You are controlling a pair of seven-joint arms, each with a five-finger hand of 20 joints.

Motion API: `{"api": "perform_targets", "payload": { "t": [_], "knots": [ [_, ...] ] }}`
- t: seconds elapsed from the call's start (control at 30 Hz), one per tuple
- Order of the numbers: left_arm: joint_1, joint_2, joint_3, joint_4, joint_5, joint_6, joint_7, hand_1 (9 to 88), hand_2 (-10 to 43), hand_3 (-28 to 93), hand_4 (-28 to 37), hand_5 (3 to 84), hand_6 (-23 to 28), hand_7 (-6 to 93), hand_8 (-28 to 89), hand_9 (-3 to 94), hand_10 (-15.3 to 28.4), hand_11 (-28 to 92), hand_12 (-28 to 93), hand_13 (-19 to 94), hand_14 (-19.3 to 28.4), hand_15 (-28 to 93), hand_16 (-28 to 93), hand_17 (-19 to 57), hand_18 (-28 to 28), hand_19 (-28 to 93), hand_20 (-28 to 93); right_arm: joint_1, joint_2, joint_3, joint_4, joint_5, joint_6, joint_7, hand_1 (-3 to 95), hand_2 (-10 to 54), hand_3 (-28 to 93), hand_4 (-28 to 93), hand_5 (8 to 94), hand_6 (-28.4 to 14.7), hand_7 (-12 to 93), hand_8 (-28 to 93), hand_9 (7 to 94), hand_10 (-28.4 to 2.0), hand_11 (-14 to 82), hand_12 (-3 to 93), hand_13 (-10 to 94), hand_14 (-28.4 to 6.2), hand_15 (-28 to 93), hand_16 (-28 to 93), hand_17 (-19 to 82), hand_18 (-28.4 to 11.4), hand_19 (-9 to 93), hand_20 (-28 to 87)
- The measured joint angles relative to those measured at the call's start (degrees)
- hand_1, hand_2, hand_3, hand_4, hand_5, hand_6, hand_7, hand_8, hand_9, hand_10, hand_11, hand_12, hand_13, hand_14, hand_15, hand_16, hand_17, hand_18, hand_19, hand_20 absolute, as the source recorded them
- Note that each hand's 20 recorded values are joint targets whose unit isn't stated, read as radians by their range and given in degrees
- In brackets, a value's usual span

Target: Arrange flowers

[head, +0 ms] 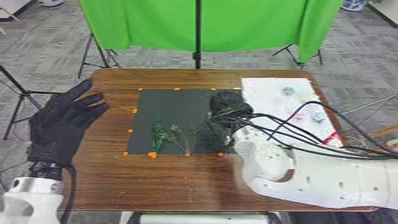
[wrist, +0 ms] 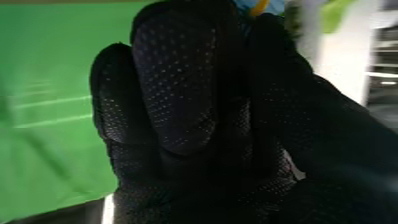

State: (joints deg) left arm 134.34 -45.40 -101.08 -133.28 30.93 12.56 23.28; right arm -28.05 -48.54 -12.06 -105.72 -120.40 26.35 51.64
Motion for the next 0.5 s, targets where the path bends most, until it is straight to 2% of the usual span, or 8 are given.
{"api": "perform_targets", "payload": {
  "t": [0.07,0.17,0.33,0.43,0.5],
  "knots": [
    [-2.3,0.75,0.75,0.38,0.03,-0.28,-0.38,16.7,6.0,76,-28.3,35.4,8.9,11.6,-8,31.7,19.6,29,13,23,28.1,60,-10,-9.6,22.7,54,20,0.7,-3.0,-0.8,0.1,1.3,0.0,-0.3,55.0,-9.5,72,-28,82.4,1.9,23,4,93.5,-6.4,14.5,27.9,89,-3.2,48,21,53,-14.1,93,2],
    [-4.5,1.62,0.56,0.47,0.02,-0.39,-0.53,16.8,6.2,76,-28.3,35.3,8.9,11.8,-8,32.8,19.6,29,13,25,28.3,60,-10,-9.5,23.3,55,20,1.8,-6.9,-1.9,0.4,3.8,0.3,-1.0,55.0,-9.5,73,-28,82.4,1.9,23,4,93.5,-7.0,15.1,27.8,89,-3.2,48,21,53,-14.2,93,4],
    [-4.6,2.62,-0.8,0.44,-0.26,-0.34,0.44,16.4,6.3,76,-28.3,35.2,8.7,12.1,-8,32.5,19.7,29,13,26,28.3,60,-9,-9.5,23.9,56,21,6.3,-12.6,-8.2,1.6,4.9,1.3,-1.5,54.9,-9.5,73,-28,82.3,2.0,23,3,93.6,-7.3,17.1,27.3,89,-3.1,49,21,53,-14.6,93,6],
    [-4.9,3.18,-0.73,0.48,-0.28,-0.33,0.9,16.6,6.4,75,-28.3,35.2,8.7,12.0,-8,32.9,19.3,29,13,28,27.8,59,-9,-8.9,24.3,56,21,7.8,-15.7,-9.5,2.9,5.8,2.1,-1.7,54.6,-9.5,74,-28,82.4,2.1,23,3,93.7,-7.5,18.6,27.0,89,-3.2,50,21,52,-15.0,93,8],
    [-5.9,3.52,-0.17,0.71,-0.28,-0.35,0.93,16.7,6.4,75,-28.3,35.2,8.6,11.9,-8,32.9,18.9,29,13,30,27.2,58,-8,-8.5,24.8,57,22,8.4,-17.6,-9.6,3.8,7.2,2.5,-1.7,54.7,-9.5,74,-28,82.4,2.1,24,2,93.7,-7.4,19.4,26.8,89,-3.4,50,22,52,-15.2,93,9]
  ]
}}
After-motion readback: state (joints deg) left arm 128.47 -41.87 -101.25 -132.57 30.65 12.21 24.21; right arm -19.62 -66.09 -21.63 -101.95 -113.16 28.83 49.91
